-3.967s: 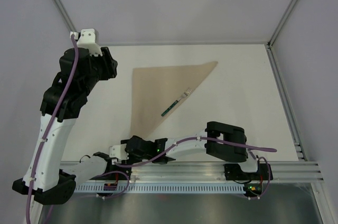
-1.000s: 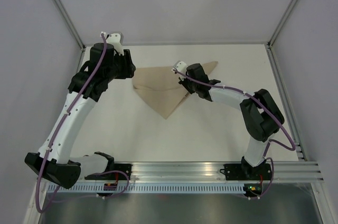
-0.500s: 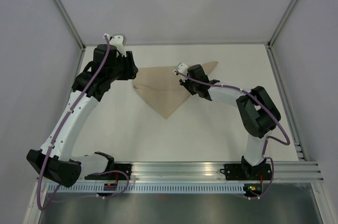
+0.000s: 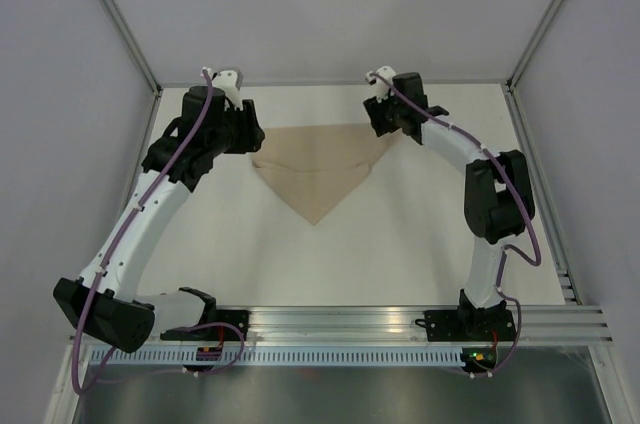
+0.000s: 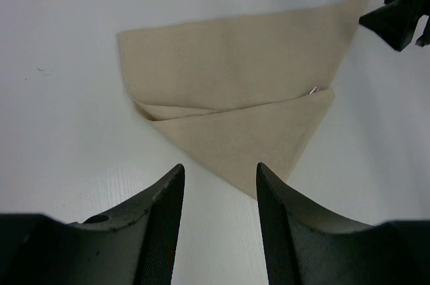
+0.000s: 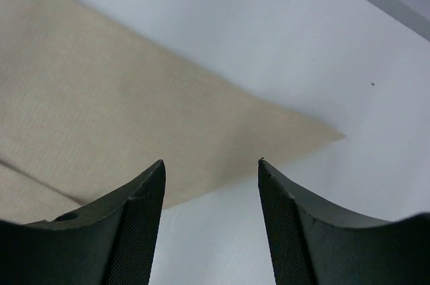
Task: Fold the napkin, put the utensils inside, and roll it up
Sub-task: Fold the napkin at the center of the board.
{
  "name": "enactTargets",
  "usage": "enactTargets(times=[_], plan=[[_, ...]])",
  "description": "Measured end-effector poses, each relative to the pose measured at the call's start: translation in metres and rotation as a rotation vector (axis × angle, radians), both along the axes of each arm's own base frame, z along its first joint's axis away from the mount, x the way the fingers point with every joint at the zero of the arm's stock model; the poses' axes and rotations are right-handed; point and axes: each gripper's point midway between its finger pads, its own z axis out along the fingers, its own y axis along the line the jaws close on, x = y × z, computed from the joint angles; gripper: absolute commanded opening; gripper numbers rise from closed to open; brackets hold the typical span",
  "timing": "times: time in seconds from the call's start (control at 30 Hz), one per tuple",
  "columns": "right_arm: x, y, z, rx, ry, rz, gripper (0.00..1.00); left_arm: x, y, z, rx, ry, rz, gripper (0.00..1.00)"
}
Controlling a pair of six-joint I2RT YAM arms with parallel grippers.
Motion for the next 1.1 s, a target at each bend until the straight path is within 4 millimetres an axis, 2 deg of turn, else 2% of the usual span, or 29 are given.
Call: enactTargets(times=[0.07, 0.13, 0.27, 0.37, 0.47, 0.57, 0.93, 1.1], plan=[[0.019, -0.024, 0.005, 0.063, 0.019, -0.063, 0.61, 0.000, 0.000, -0.003, 0.000, 0.007, 0.000, 0.52], [0.035, -0.049, 0.000, 0.128, 0.057, -0.118, 0.61, 0.001, -0.001, -0.005, -0.003, 0.011, -0.001, 0.52], [0.051, -0.097, -0.029, 0.261, 0.176, -0.240, 0.60, 0.002, -0.005, -0.007, -0.017, 0.012, -0.009, 0.52], [0.053, -0.115, -0.056, 0.357, 0.271, -0.309, 0.61, 0.003, -0.006, -0.009, -0.020, 0.013, -0.011, 0.52], [0.051, -0.121, -0.077, 0.442, 0.347, -0.347, 0.61, 0.003, -0.006, -0.010, -0.023, 0.014, -0.010, 0.52], [0.050, -0.122, -0.087, 0.524, 0.405, -0.372, 0.61, 0.003, -0.006, -0.011, -0.024, 0.015, -0.010, 0.52], [0.060, -0.112, -0.085, 0.705, 0.457, -0.402, 0.62, 0.003, -0.007, -0.022, -0.026, 0.035, -0.006, 0.52], [0.067, -0.107, -0.085, 0.745, 0.458, -0.408, 0.56, 0.003, -0.007, -0.023, -0.027, 0.036, -0.005, 0.52]])
